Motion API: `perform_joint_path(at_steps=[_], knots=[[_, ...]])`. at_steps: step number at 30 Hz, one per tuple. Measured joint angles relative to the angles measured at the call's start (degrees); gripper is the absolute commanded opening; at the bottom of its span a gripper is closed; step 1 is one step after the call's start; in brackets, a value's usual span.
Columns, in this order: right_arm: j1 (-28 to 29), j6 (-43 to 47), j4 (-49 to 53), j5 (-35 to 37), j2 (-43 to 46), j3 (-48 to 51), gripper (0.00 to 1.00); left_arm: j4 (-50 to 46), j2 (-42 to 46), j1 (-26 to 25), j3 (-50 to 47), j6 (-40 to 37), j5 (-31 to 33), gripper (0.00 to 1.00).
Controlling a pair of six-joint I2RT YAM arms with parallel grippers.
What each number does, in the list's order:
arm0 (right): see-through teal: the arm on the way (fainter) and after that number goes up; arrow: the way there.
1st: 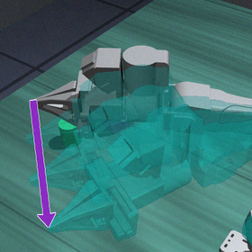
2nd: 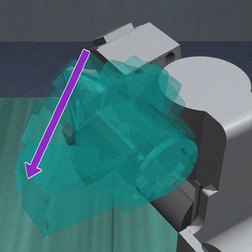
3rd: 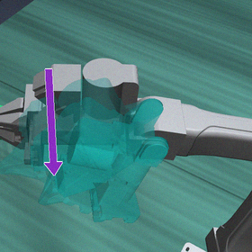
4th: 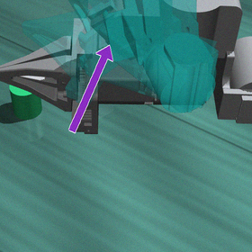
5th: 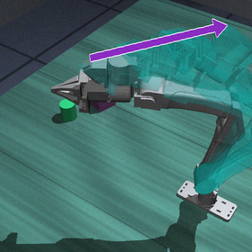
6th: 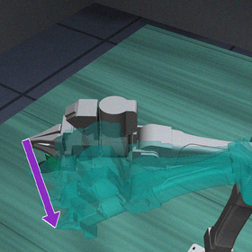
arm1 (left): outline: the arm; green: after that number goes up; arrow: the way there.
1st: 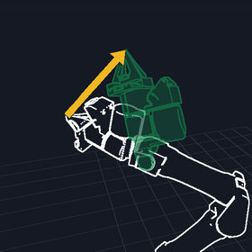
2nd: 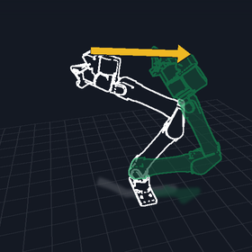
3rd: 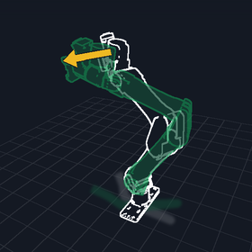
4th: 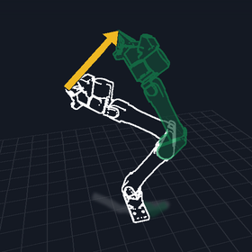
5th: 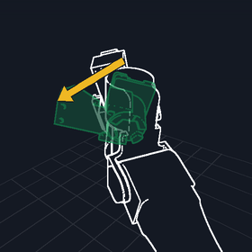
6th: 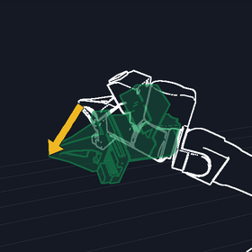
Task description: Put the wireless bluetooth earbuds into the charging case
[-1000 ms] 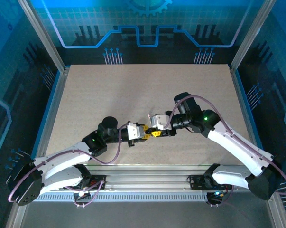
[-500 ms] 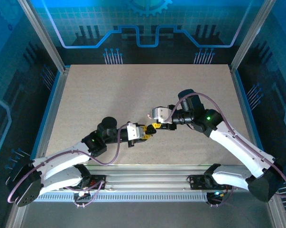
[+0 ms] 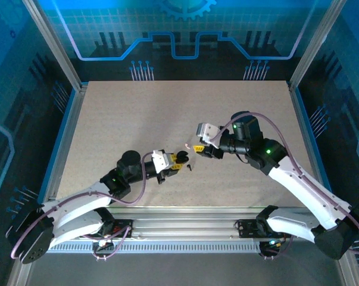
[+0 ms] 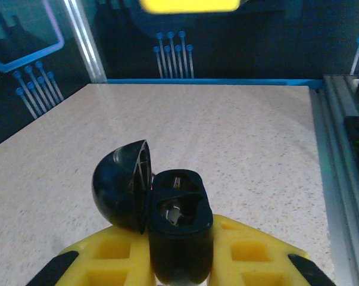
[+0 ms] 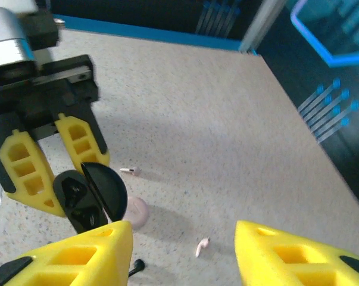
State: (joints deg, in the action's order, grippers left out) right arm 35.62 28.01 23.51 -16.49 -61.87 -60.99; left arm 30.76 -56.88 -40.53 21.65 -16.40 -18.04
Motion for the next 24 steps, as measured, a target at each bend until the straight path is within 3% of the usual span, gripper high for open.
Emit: perform_joint_path(at_steps=[8, 15, 24], knots=[[-0.1, -14.3, 3.3, 4.3, -4.7, -0.1, 0.51, 6.1, 4.1, 0.0, -8.6, 8.9, 5.7, 0.19], [-0.1, -24.6, 8.4, 5.6, -14.6, -0.6, 0.51, 4.9, 11.8, 0.1, -12.8, 13.1, 11.5, 0.19], [0.4, -33.8, 15.2, 5.6, -31.3, -7.8, 0.39, -1.5, 21.7, 0.3, -14.8, 15.0, 16.1, 0.19]])
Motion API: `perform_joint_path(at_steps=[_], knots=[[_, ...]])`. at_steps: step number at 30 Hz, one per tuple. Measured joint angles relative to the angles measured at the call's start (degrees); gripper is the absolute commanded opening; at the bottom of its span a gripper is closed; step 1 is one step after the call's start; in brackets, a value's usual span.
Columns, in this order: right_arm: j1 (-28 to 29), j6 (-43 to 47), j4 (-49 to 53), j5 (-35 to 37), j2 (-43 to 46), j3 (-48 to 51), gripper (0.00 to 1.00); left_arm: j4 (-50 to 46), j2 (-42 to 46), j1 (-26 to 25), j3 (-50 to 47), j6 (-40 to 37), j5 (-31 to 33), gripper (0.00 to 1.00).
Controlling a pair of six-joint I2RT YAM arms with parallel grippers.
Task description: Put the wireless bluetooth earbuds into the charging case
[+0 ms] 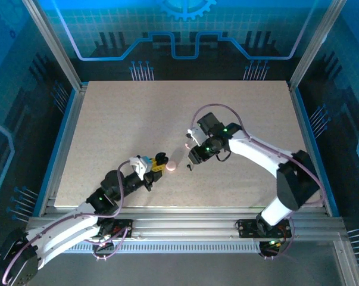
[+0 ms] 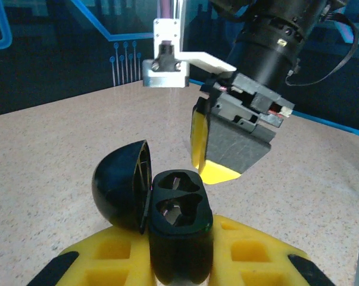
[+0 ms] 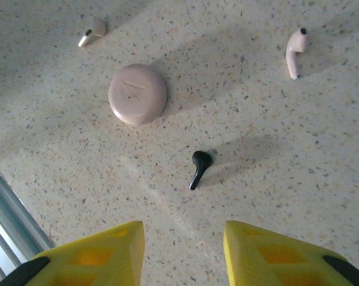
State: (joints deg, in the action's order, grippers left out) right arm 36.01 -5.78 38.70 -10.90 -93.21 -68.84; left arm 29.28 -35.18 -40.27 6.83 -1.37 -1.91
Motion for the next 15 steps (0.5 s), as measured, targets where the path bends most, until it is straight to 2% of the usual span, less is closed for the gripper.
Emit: perform_joint_path(at_steps=[6, 15], knots=[[1.1, -6.8, 2.6, 0.3, -8.6, -5.8, 0.38, -4.3, 3.0, 0.1, 0.0, 0.0, 1.0, 0.2], [3.9, -11.4, 5.8, 3.2, -16.2, -10.4, 0.38, -7.4, 3.3, 0.4, 0.0, -0.2, 1.2, 0.2]])
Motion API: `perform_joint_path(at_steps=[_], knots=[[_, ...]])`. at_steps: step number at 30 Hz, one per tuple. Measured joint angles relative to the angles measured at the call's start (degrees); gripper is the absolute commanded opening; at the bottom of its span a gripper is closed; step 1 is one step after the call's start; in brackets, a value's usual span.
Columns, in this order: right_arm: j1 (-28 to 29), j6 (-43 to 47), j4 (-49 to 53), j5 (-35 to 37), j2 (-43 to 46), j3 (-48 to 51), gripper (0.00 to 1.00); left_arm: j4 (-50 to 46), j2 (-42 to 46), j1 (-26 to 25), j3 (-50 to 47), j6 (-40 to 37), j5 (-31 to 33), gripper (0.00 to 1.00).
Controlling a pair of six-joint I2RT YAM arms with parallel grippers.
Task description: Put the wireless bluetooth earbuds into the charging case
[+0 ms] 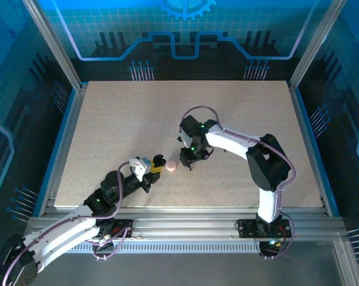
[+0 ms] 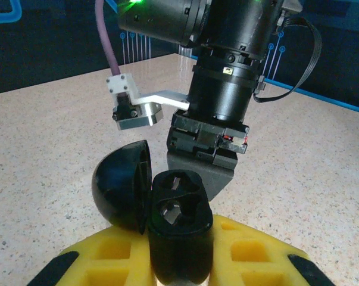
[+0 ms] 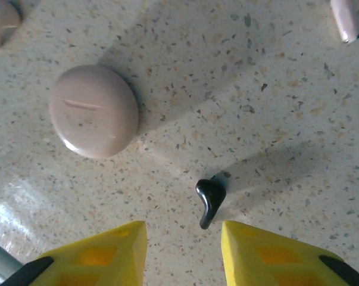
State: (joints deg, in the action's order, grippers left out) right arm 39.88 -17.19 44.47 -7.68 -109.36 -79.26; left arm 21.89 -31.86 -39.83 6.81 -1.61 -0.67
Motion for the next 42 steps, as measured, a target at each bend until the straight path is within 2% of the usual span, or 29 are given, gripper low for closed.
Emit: perform_joint_path(at_steps=[15, 42], knots=[[0.3, -1.1, 0.4, 1.3, -5.4, -0.8, 0.37, -0.7, 0.2, 0.0, 0.0, -0.3, 0.0, 0.21], [2.0, -1.3, 0.1, 7.9, -6.3, -1.0, 0.2, -0.9, 0.4, 0.0, 0.0, -1.3, 0.1, 0.21]])
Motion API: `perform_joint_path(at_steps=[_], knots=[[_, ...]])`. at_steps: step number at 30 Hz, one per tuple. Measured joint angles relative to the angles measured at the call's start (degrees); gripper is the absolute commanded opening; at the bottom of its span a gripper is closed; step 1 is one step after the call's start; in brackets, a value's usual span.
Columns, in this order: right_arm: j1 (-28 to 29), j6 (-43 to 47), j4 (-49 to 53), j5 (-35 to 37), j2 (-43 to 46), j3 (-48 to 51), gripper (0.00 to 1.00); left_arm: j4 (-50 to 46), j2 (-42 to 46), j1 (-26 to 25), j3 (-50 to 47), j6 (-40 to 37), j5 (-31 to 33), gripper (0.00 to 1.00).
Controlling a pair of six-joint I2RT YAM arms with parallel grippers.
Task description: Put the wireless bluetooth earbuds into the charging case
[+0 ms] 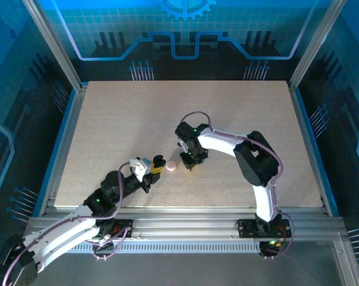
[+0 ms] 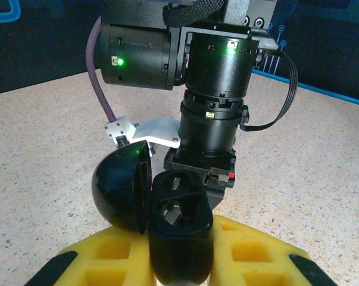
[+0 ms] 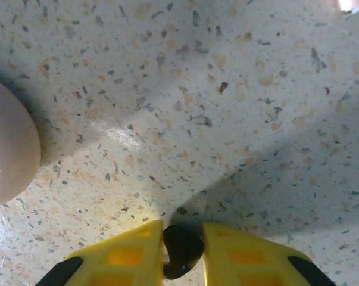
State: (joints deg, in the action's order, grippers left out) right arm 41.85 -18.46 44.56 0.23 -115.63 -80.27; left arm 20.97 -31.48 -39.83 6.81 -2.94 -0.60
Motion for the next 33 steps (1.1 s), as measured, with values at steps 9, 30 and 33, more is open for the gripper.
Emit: perform_joint_path(at_steps=[9, 30, 33], knots=[[0.5, -0.6, -3.1, 0.9, 2.7, 2.8, 0.17, -0.2, -3.7, 0.0, 0.3, -0.6, -0.1, 0.21], [0.9, 0.5, -15.3, 8.8, 41.9, 24.5, 0.16, 16.5, -38.2, 0.1, 11.3, -1.5, -9.4, 0.18], [0.9, 3.2, -18.5, 8.1, 46.2, 27.7, 0.17, 19.9, -41.4, -0.1, 12.5, -1.5, -11.2, 0.18]])
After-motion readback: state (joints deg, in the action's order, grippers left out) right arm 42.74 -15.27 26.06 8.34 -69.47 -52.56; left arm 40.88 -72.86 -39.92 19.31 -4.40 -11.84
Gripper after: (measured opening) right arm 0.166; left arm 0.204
